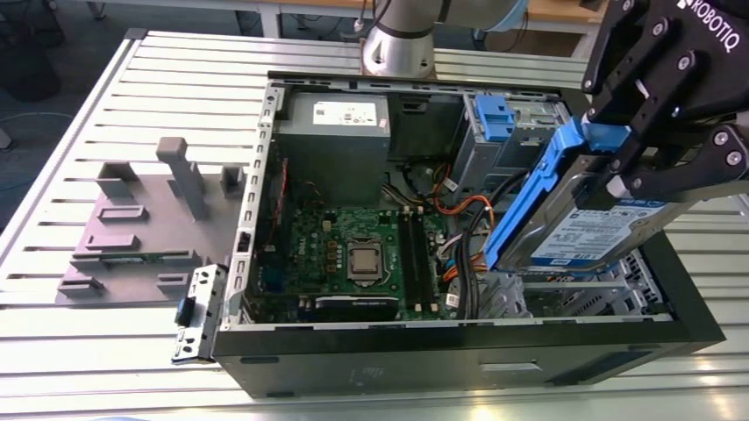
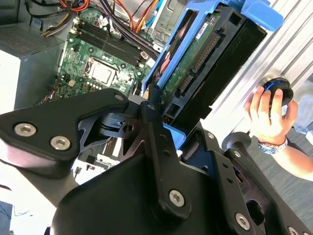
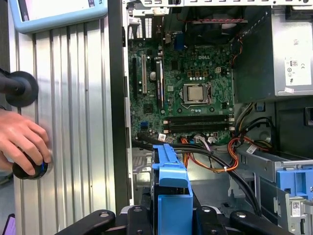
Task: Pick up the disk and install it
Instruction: 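Pick up the disk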
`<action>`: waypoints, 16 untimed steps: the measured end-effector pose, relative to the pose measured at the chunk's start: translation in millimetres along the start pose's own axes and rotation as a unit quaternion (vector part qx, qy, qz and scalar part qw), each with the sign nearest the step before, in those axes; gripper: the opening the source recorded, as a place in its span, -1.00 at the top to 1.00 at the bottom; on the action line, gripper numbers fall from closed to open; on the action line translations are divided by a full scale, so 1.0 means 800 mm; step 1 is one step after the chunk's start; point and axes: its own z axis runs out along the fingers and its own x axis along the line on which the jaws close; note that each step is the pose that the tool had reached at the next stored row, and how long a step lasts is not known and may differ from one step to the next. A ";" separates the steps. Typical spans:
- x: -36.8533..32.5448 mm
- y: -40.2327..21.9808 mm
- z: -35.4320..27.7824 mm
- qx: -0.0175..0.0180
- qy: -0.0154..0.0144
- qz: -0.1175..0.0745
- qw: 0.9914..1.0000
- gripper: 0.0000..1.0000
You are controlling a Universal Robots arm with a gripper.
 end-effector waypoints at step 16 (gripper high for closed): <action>-0.0003 -0.0052 0.0010 0.000 0.000 0.000 1.000 0.27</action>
